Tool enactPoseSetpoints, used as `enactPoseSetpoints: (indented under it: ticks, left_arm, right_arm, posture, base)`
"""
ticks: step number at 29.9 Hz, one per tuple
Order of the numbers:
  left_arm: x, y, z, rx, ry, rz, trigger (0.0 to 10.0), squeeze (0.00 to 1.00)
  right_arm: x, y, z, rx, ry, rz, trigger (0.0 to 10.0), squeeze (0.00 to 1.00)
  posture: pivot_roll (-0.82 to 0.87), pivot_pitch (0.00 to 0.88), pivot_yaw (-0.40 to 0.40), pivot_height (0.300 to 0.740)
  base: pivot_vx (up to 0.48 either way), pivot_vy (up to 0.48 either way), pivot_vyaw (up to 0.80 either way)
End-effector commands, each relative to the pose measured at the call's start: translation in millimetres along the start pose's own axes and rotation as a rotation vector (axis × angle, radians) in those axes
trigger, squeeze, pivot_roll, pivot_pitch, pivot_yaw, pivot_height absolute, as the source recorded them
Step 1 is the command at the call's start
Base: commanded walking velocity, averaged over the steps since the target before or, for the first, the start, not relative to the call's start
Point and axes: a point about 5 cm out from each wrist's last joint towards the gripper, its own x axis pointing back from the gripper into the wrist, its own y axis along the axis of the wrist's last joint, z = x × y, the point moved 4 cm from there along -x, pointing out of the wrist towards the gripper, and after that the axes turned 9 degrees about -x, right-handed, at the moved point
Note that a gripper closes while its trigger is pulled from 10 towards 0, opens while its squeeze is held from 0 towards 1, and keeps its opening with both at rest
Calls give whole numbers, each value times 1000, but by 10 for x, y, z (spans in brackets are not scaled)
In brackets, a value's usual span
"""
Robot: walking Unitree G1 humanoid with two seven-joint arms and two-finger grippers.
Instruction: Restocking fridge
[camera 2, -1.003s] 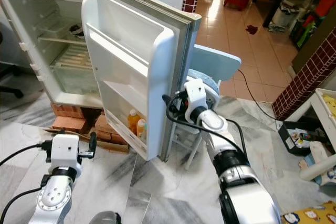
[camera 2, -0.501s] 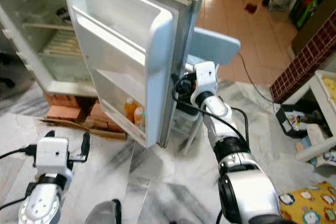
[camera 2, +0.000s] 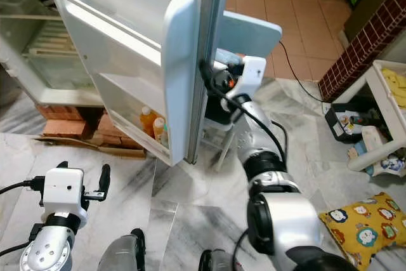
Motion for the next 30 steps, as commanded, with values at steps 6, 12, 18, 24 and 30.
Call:
enactPoseSetpoints:
  ticks: [6, 12, 18, 24, 30]
  left_arm:
    - [-14, -36, -44, 3, -15, 17, 10000, 0]
    - [-44, -87, -30, 0, -11, 24, 10000, 0]
    - [-123, -81, -81, 7, -18, 11, 10000, 0]
    - [-215, -64, -103, 5, -19, -3, 10000, 0]
    - [-345, -3, -11, -17, 15, -24, 10000, 0]
  right_arm:
    - [-50, -172, 859, -331, 443, 50, 10000, 0]
    - [421, -200, 1402, -546, 789, 189, 10000, 0]
    - [821, -571, 1072, -387, 687, 395, 10000, 0]
    - [1045, -732, 484, -180, 389, 465, 10000, 0]
    - [1123, -678, -22, 46, 51, 379, 10000, 0]
  posture:
    - [233, 182, -80, 740]
    - [227, 154, -87, 740]
    - [209, 125, -86, 740]
    - [201, 96, -84, 740]
    - [184, 81, -78, 740]
  base:
    - [0, 0, 0]
    - [0, 0, 0]
    - [0, 0, 0]
    - [0, 0, 0]
    - [0, 128, 0]
